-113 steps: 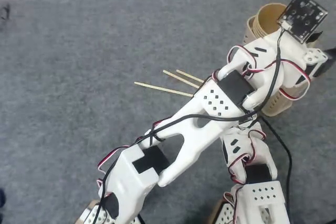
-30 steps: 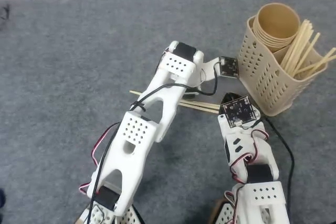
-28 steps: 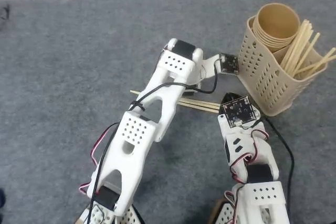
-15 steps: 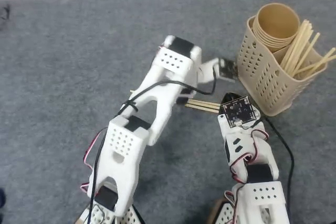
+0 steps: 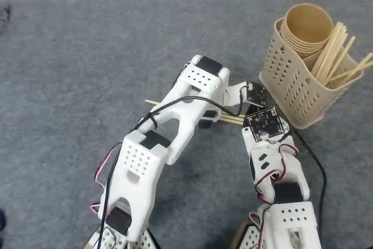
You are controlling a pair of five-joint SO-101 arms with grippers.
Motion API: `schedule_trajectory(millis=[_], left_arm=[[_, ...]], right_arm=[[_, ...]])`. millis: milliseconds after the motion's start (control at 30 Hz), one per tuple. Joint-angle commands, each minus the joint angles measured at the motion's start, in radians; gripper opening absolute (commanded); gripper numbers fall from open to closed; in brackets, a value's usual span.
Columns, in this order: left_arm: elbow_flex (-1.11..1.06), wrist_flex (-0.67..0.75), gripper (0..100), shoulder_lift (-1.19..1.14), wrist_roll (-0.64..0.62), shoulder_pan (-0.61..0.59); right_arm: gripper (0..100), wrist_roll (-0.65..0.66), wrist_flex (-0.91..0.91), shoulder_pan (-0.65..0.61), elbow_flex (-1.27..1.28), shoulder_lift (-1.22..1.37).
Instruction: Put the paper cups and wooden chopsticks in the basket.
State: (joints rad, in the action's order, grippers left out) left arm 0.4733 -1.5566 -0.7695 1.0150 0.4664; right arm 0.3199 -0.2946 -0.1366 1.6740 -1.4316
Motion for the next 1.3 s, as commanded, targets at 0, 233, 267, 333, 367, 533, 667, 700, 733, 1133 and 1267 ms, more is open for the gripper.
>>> schedule_trajectory(millis=[0,233,267,333,367,533,667,700,733,1133,1267], left_arm=[[0.012,-0.009,15,0.086,0.006,0.008],[0.090,-0.083,14,0.087,0.006,0.017],[0.116,-0.087,14,0.087,0.006,0.015],[0.159,-0.069,14,0.077,0.006,0.009],[0.165,-0.051,14,0.075,0.006,0.006],[0.093,-0.017,14,0.075,0.006,0.015],[0.033,0.068,14,0.075,0.006,0.000],[0.016,0.084,14,0.075,0.006,-0.005],[0.002,0.098,14,0.075,0.006,-0.005],[-0.061,0.176,14,0.075,0.006,-0.008],[-0.059,0.172,14,0.034,0.006,-0.006]], right_arm=[[0.6,-0.003,0.024,0.012,0.015,-0.019],[0.6,-0.003,0.024,0.012,0.015,-0.019],[0.6,-0.003,0.024,0.012,0.015,-0.019],[0.6,-0.003,0.024,0.012,0.015,-0.019],[0.6,-0.003,0.024,0.012,0.015,-0.019],[0.6,-0.002,0.024,0.012,0.015,-0.019],[0.6,-0.002,0.024,0.012,0.015,-0.019],[0.6,-0.002,0.024,0.012,0.015,-0.019],[0.6,-0.002,0.024,0.012,0.015,-0.019],[0.6,-0.002,0.024,0.012,0.015,-0.019],[0.6,-0.002,0.024,0.012,0.015,-0.019]])
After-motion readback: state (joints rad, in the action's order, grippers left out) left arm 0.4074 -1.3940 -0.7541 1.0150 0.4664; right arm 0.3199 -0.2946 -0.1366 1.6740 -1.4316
